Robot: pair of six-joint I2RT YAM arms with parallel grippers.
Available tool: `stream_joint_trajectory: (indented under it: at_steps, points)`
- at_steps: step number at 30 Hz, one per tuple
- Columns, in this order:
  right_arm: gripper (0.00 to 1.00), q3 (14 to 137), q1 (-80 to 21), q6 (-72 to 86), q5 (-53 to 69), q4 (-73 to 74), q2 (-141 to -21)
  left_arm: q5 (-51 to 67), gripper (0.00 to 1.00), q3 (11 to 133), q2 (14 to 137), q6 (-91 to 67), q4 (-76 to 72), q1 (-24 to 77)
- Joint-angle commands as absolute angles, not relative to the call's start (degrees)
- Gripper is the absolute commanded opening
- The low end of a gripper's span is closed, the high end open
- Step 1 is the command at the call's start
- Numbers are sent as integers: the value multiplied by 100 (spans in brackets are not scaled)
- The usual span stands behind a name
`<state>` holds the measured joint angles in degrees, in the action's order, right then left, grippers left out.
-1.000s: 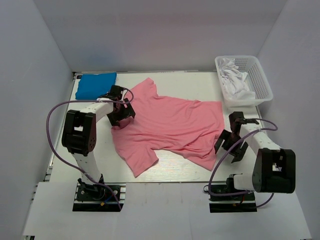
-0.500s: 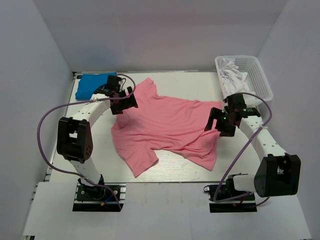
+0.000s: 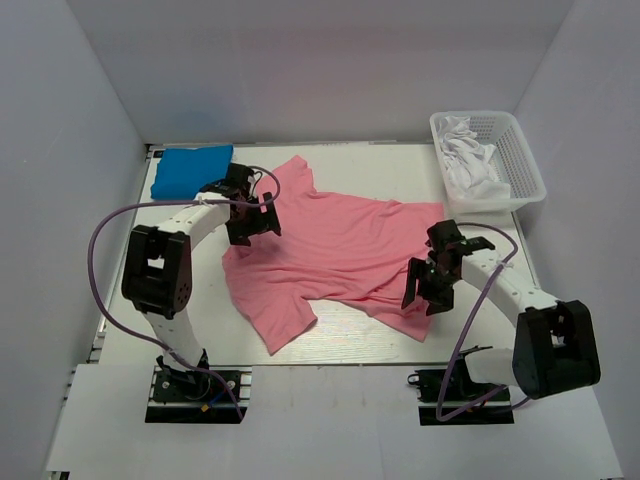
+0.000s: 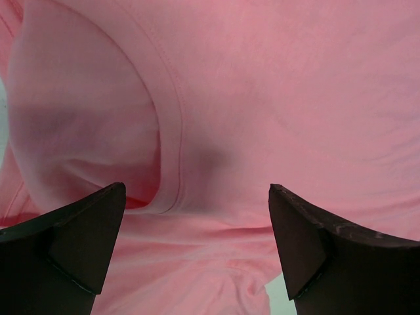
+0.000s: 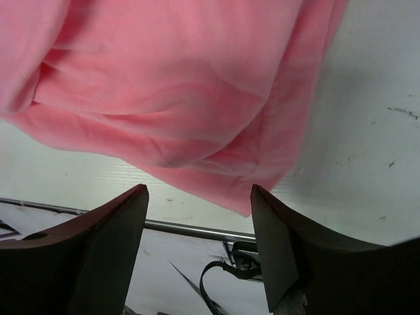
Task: Fold and stack the t-shirts
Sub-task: Flatten out the tshirt
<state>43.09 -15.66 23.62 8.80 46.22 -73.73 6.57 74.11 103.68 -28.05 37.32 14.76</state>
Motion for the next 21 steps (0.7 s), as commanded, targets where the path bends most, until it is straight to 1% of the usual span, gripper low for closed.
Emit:
stream_joint_trajectory:
  at_steps: [1,5,6,7,9,12,13,14,17,20,21]
  points:
    - [69,4307,-1661,2785,720,4474,-7505,738,100,7383,10309,-2830,3639,1485]
    - [66,4368,-1723,3014,948,3939,-7839,677,100,7436,10362,-2830,3639,1485]
    - [63,4455,-1757,3015,984,3859,-7918,677,100,7436,10362,-2830,3639,1485]
    - [63,4456,-1767,3041,958,3815,-7989,677,100,7375,10362,-2830,3639,1485]
    - [58,4482,-1775,3041,906,3753,-8120,677,100,7321,10362,-2830,3586,1485]
    - [33,4544,-1776,3041,905,3744,-8191,625,100,7269,10362,-2830,3586,1485]
    - [15,4587,-1801,3032,914,3762,-8174,624,100,7269,10362,-2830,3586,1485]
    - [0,4623,-1793,3032,905,3875,-8156,624,100,7269,10362,-2830,3586,1485]
    - [0,4886,-1802,2989,712,4138,-8025,624,100,7269,10362,-2830,3533,1485]
    - [0,5246,-1819,2962,790,4315,-8112,676,100,7269,10362,-2883,3480,1485]
    - [0,5586,-1811,2945,843,4359,-8156,677,100,7269,10362,-2883,3480,1485]
